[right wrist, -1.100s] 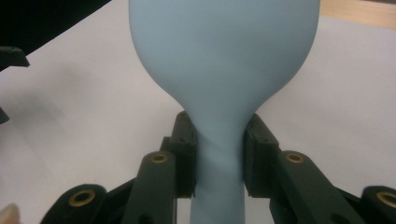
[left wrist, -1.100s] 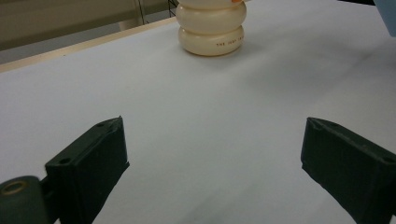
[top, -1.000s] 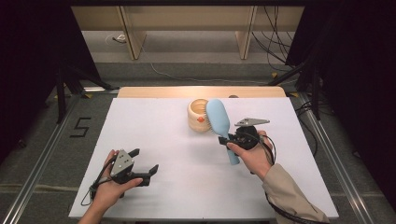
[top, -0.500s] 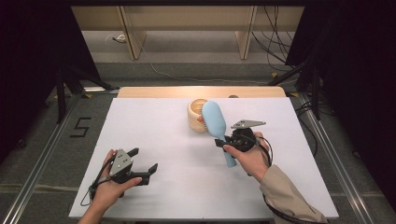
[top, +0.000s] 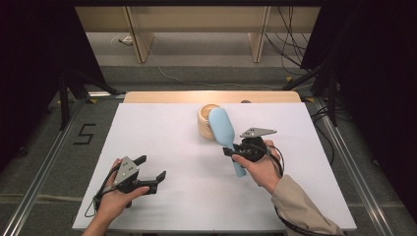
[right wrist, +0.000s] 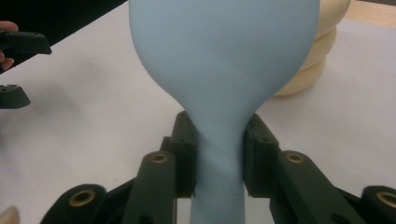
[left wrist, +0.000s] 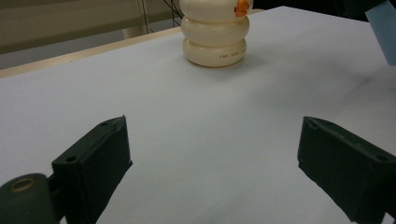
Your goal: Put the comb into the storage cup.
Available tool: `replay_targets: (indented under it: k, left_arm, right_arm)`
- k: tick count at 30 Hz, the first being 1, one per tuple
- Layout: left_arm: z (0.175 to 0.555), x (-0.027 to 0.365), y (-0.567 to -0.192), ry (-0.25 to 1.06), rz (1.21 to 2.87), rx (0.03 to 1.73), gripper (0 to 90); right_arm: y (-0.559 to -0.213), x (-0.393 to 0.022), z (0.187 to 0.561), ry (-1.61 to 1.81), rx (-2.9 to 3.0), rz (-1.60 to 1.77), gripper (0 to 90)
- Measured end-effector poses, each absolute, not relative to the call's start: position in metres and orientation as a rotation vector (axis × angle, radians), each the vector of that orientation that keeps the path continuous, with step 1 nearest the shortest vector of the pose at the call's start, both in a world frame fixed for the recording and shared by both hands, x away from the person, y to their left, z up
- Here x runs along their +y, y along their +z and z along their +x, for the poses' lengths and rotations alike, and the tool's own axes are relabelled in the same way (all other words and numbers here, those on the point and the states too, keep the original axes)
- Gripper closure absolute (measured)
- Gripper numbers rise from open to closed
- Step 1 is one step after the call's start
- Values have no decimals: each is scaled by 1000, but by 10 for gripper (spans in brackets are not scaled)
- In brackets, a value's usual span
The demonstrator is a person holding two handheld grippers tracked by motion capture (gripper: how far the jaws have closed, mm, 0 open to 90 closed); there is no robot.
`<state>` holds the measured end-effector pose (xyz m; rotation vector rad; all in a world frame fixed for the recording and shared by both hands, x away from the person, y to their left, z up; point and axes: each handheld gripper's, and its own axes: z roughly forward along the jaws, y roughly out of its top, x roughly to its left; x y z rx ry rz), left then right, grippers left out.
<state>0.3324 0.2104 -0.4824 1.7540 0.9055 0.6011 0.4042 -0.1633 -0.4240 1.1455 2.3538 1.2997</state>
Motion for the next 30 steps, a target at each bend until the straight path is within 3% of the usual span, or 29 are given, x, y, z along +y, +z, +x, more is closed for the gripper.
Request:
replay_targets:
  k: [5, 10, 30]
  left_arm:
    - [334, 210, -481, 594, 1757, 948, 87]
    - [332, 207, -477, 585, 1746, 923, 0]
    - [329, 178, -459, 487, 1728, 840, 0]
  right_arm:
    - [-424, -161, 403, 1320, 2344, 1132, 702]
    - [-424, -159, 402, 1325, 2341, 1119, 702]
    - [-423, -151, 400, 1364, 2312, 1107, 702]
